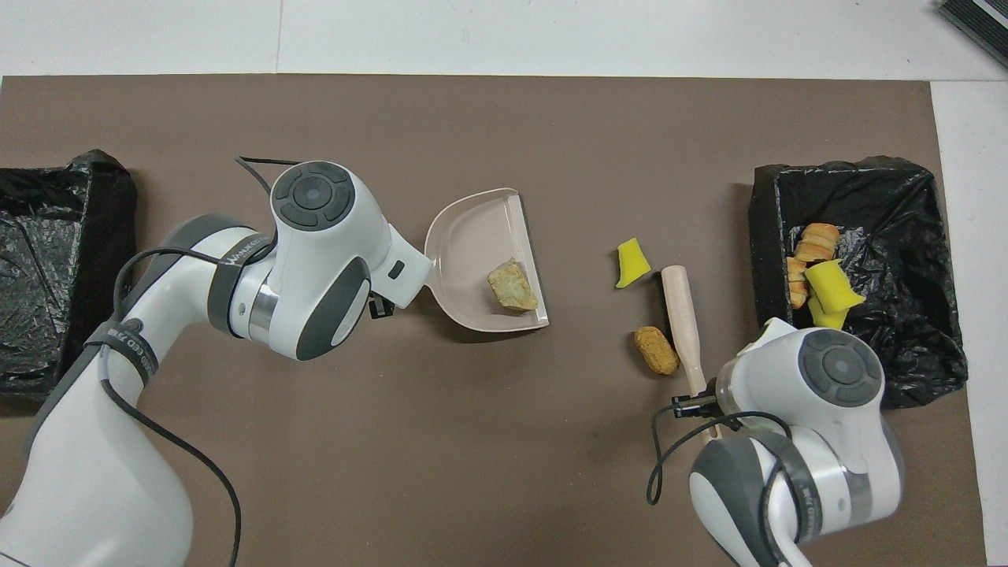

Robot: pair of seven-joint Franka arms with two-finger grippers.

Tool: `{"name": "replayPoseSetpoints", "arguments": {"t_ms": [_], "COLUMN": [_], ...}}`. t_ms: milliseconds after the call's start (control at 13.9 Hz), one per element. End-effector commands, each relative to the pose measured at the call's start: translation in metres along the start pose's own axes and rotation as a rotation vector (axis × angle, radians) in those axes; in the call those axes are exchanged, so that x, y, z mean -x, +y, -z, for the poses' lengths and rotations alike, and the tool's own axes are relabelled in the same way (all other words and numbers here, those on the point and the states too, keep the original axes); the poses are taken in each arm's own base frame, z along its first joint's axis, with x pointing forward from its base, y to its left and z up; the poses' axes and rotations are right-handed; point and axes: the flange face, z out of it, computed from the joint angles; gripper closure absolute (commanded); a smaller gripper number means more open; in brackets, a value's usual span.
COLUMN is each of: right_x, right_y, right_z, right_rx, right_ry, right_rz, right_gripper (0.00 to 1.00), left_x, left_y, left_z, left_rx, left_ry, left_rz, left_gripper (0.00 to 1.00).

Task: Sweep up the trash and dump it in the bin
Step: 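Sweep the sponge and snack pieces into the dustpan with the right gripper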

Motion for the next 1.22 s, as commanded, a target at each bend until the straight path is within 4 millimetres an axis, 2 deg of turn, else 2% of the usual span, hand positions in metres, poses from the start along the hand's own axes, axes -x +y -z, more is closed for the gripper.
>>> {"name": "replayPoseSetpoints", "arguments": {"t_ms": [0,144,288,360,504,576,648,720,792,936,1080,1152], "right_x": [-0.053,-0.08,-0.09,-0.087,-0.067,-0.054,-0.044,-0.04,-0.034,-0.017,0.009,0.019], "right_y": [-0.042,-0.083,-0.134,-0.152,-0.192,-0.206,-0.215,-0.207,-0.194,-0.153,-0.121,-0.102], "right_z": [0.005,0.004,0.021,0.027,0.028,0.029,0.041,0.05,0.068,0.095,0.093,0.085], "right_rx": [-0.057,-0.079,-0.106,-0.111,-0.105,-0.098,-0.102,-0.091,-0.074,-0.034,0.001,0.015], "right_ry": [0.006,0.014,0.044,0.038,0.032,0.032,0.048,0.037,0.024,-0.017,-0.043,-0.053], "right_rz": [0.005,-0.007,-0.027,-0.033,-0.027,-0.012,-0.009,-0.018,-0.022,-0.047,-0.039,-0.065], "right_gripper": [1.0,1.0,1.0,1.0,1.0,1.0,1.0,1.0,1.0,1.0,1.0,1.0], "left_x": [0.003,0.0,0.0,-0.001,-0.001,-0.002,-0.001,0.001,0.002,0.011,0.02,0.021], "left_y": [0.016,0.018,0.018,0.018,0.017,0.016,0.013,0.01,0.008,0.004,0.001,0.004], "left_z": [-0.002,-0.006,-0.009,-0.011,-0.012,-0.012,-0.013,-0.014,-0.011,-0.002,0.013,0.015], "left_rx": [0.006,0.006,0.004,0.007,0.001,-0.009,-0.019,-0.025,-0.03,-0.033,-0.042,-0.03], "left_ry": [-0.047,-0.046,-0.043,-0.045,-0.039,-0.029,-0.016,-0.009,-0.006,-0.006,-0.003,-0.014], "left_rz": [0.011,0.021,0.028,0.027,0.033,0.039,0.044,0.048,0.041,0.046,0.018,0.018], "left_gripper": [1.0,1.0,1.0,1.0,1.0,1.0,1.0,1.0,1.0,1.0,1.0,1.0]}}
